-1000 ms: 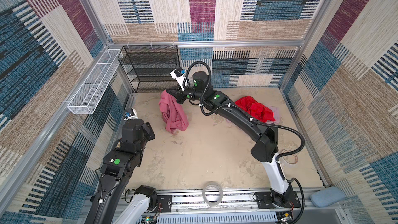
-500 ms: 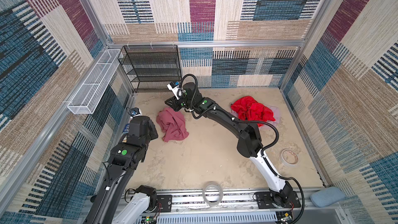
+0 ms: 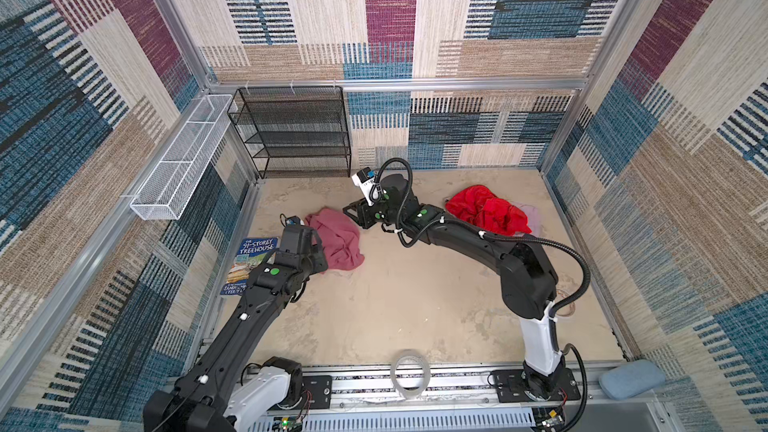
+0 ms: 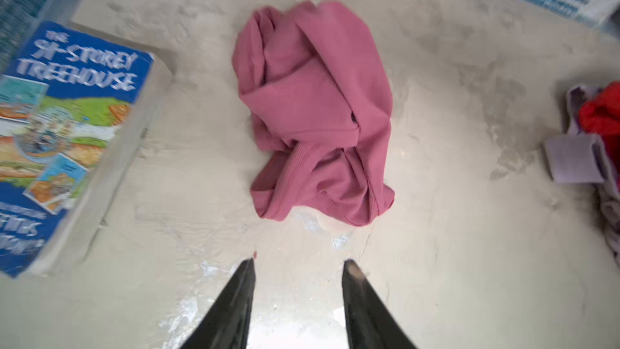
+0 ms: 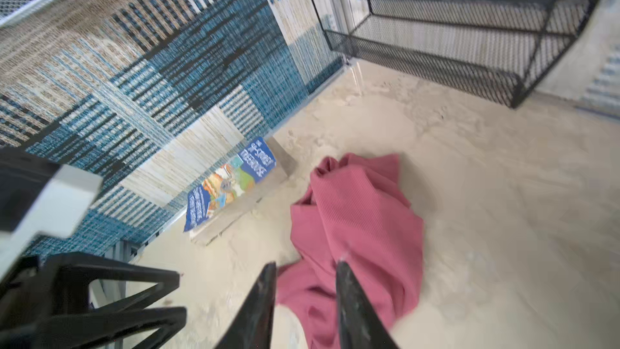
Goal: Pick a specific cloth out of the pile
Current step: 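Grasp the pink shirt with the left gripper while the right arm draws back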
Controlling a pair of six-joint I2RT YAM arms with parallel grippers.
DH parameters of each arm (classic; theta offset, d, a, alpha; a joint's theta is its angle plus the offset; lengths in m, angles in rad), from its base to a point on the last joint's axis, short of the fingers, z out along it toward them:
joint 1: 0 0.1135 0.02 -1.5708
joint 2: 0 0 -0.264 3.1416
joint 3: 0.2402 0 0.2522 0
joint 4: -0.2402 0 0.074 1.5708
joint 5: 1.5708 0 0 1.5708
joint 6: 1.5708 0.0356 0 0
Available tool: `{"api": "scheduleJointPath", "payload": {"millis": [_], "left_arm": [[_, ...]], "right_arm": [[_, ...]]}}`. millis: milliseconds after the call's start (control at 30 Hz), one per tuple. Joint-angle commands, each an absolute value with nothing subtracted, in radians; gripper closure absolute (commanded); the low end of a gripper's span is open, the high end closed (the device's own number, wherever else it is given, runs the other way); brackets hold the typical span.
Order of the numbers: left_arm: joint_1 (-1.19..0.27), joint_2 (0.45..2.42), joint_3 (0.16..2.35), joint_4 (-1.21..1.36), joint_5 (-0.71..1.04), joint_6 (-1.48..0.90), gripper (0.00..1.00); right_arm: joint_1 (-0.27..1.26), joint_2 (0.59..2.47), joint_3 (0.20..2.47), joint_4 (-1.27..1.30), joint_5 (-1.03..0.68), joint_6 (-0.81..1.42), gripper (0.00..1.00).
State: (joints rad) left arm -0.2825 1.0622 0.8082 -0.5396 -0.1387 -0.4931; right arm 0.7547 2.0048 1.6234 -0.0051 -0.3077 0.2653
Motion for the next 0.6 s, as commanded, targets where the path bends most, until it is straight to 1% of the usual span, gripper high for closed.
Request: {"api": "scheduleJointPath", "payload": {"millis": [0,200,333,567], "left_arm": [[-0.336,1.115,0.786,-0.443,-0.083,-0.548,0.53],[-0.408,1.243,0.773,-0.373,-0.083,-0.552,0.52],[-0.416,1.332,0.779,-0.321,-0.068,-0.541,0.52],[-0.426,1.468,0.838,-0.269,-0.055,-0.522,0.52]], "right_arm": [[0.726,1.922,1.482,0.11,-0.286,0.331,0.67],[0.686,1.779,1.257,0.143,-0.212,0.323,0.65],[0.681,1.742,1.194,0.142,-0.171,0.326,0.65],[0.675,1.7,1.125,0.158,-0.146,0.332,0.65]]}}
